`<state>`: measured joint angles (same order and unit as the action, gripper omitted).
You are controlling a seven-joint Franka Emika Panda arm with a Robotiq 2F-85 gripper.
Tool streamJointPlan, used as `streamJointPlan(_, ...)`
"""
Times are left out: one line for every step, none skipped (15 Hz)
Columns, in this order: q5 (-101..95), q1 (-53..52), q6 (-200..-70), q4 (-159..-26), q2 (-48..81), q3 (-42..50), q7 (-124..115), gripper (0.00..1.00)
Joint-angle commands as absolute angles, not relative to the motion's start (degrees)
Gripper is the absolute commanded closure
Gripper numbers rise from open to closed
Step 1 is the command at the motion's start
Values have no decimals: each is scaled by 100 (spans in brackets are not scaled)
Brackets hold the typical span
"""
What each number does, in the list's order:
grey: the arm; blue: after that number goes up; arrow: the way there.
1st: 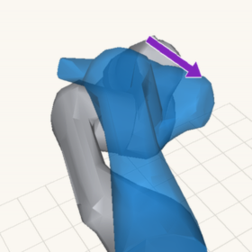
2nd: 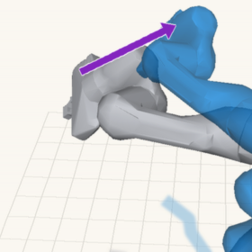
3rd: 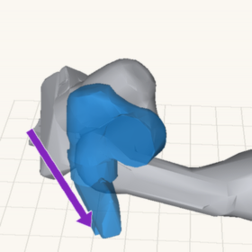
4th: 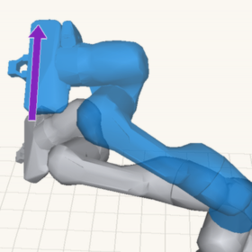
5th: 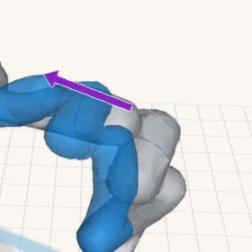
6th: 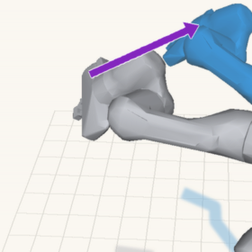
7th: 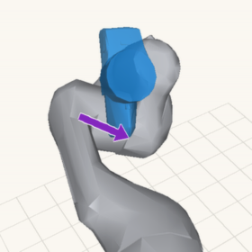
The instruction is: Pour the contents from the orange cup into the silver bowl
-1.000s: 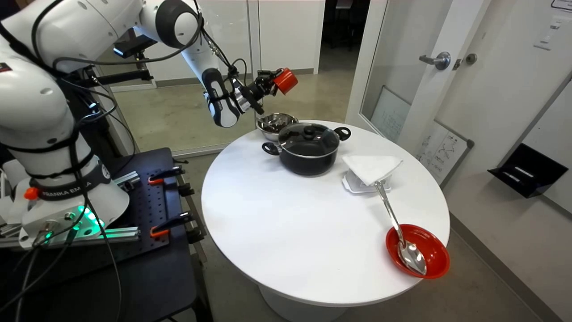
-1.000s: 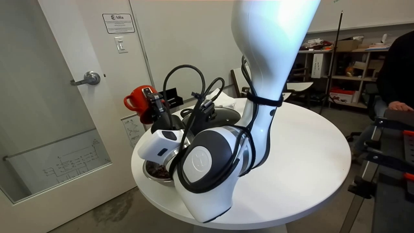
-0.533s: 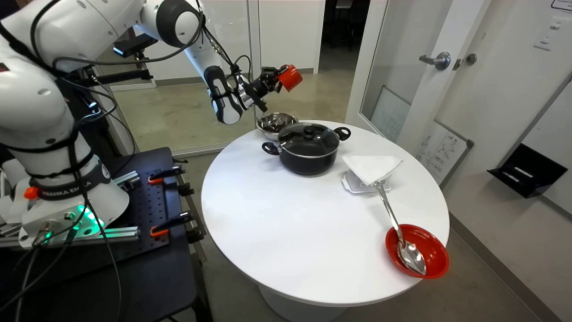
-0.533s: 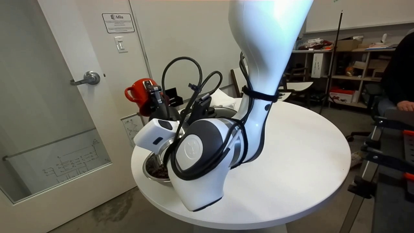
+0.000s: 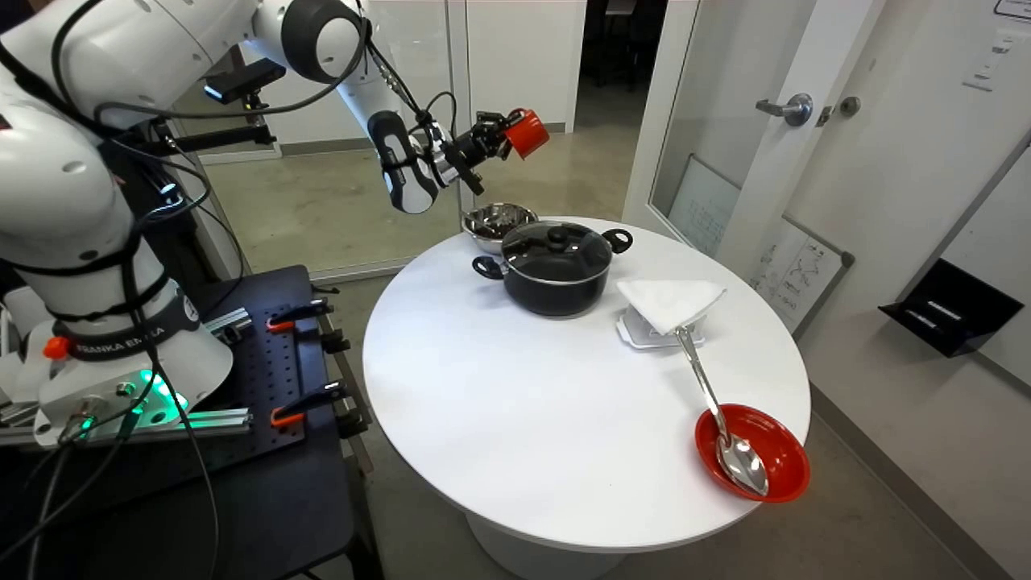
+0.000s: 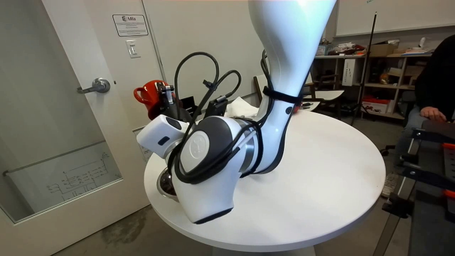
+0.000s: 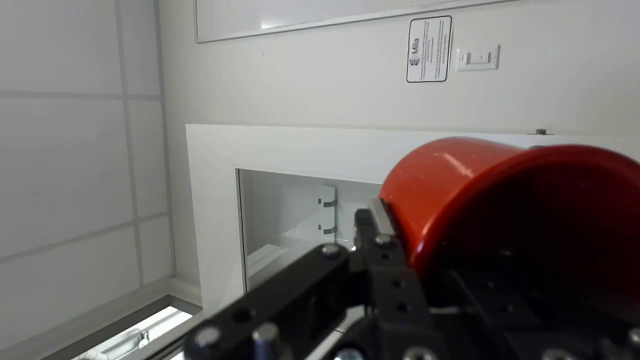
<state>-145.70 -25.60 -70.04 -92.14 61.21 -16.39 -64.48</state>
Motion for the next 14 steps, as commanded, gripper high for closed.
streamJointPlan(-14152, -2315, -7562, -9460, 5620, -1946, -6607, 98)
streamJointPlan(-13980, -2239, -7820, -9540, 5475, -2041, -6608, 98)
streamJointPlan(-13782, -2167, -8070, -9613, 5319, -2132, -6603, 98)
streamJointPlan(-13608, -2077, -8396, -9692, 5154, -2227, -6670, 98)
streamJointPlan(-13486, -2009, -8686, -9804, 4967, -2285, -6760, 98)
streamJointPlan(-13301, -1929, -8995, -9873, 4802, -2349, -6784, 98)
streamJointPlan(-13158, -1844, -9354, -9968, 4613, -2390, -6809, 98)
streamJointPlan(-13009, -1759, -9702, -10016, 4465, -2419, -6845, 98)
streamJointPlan(-12843, -1660, -10075, -10064, 4306, -2438, -6863, 98)
streamJointPlan(-12683, -1563, -10481, -10088, 4177, -2430, -6849, 98)
streamJointPlan(-12497, -1472, -10875, -10066, 4097, -2410, -6828, 98)
streamJointPlan(-12388, -1373, -11313, -10052, 4033, -2364, -6855, 98)
streamJointPlan(-12282, -1271, -11737, -10032, 3986, -2324, -6882, 98)
streamJointPlan(-12213, -1165, -12176, -10008, 3959, -2284, -6922, 98)
